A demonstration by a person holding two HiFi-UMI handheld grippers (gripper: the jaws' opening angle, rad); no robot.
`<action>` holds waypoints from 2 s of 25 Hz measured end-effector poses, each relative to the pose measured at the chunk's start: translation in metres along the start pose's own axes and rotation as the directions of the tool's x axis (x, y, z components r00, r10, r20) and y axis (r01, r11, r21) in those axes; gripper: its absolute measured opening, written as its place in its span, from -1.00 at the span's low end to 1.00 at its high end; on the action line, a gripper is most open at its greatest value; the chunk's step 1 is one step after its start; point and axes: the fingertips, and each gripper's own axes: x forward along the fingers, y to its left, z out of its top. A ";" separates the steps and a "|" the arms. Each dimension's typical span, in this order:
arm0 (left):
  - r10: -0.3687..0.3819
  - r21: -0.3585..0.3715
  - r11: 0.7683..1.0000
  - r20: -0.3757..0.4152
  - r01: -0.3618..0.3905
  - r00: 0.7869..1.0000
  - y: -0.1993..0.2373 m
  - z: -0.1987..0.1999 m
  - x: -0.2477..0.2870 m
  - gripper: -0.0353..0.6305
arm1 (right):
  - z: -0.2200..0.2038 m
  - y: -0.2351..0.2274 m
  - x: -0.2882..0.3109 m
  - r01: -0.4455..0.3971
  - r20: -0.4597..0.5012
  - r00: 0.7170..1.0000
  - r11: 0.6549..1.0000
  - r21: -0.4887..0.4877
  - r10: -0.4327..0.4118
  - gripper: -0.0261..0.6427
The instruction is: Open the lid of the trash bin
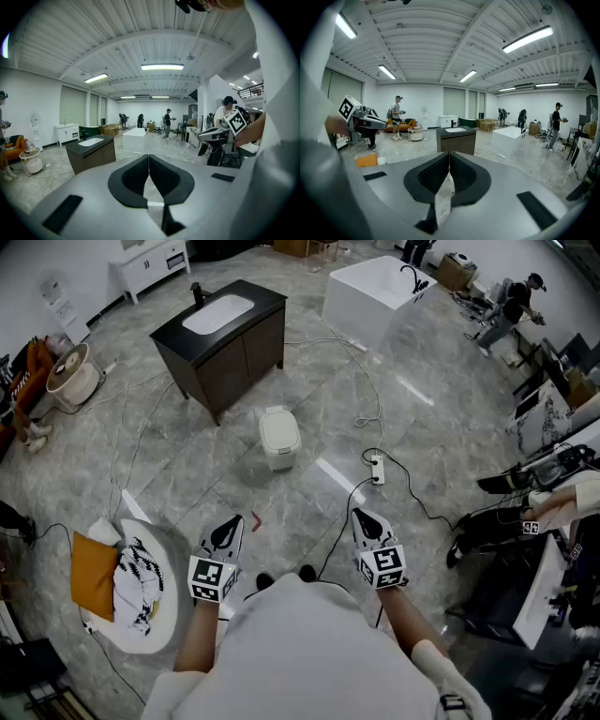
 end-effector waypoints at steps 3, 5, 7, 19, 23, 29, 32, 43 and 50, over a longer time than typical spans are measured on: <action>0.001 -0.002 1.000 0.000 -0.001 1.000 0.002 -0.001 -0.003 -0.84 | 0.002 0.004 -0.001 -0.003 0.001 1.000 1.000 -0.001 0.003 -0.83; 0.002 -0.004 1.000 -0.003 -0.002 1.000 0.005 -0.001 -0.005 -0.84 | 0.004 0.007 -0.001 -0.004 0.001 1.000 1.000 -0.004 0.004 -0.83; 0.003 -0.004 1.000 -0.003 -0.003 1.000 0.006 -0.002 -0.006 -0.84 | 0.006 0.010 0.000 -0.005 0.002 1.000 1.000 -0.007 0.005 -0.83; -0.005 -0.008 1.000 0.001 0.005 1.000 0.025 -0.010 -0.021 -0.84 | 0.017 0.033 0.005 0.007 0.008 1.000 1.000 -0.009 -0.007 -0.83; -0.014 -0.001 1.000 -0.001 0.014 1.000 0.035 -0.016 -0.027 -0.84 | 0.020 0.046 0.007 0.022 0.011 1.000 1.000 -0.016 -0.022 -0.82; -0.038 -0.004 0.999 -0.013 0.038 0.999 0.043 -0.030 -0.038 -0.84 | 0.009 0.069 0.000 0.047 -0.007 0.999 0.999 -0.001 -0.047 -0.82; -0.048 -0.005 0.999 -0.023 0.048 0.999 0.045 -0.036 -0.041 -0.84 | 0.004 0.078 -0.001 0.042 -0.020 0.999 0.999 0.000 -0.042 -0.82; -0.046 -0.017 0.999 -0.041 0.046 0.998 0.059 -0.033 -0.015 -0.84 | 0.004 0.062 0.025 0.026 -0.056 0.998 1.000 -0.007 -0.026 -0.82; -0.039 -0.021 0.999 -0.048 0.038 0.998 0.069 -0.019 0.022 -0.84 | 0.012 0.034 0.057 0.012 -0.066 0.998 1.000 -0.007 -0.012 -0.82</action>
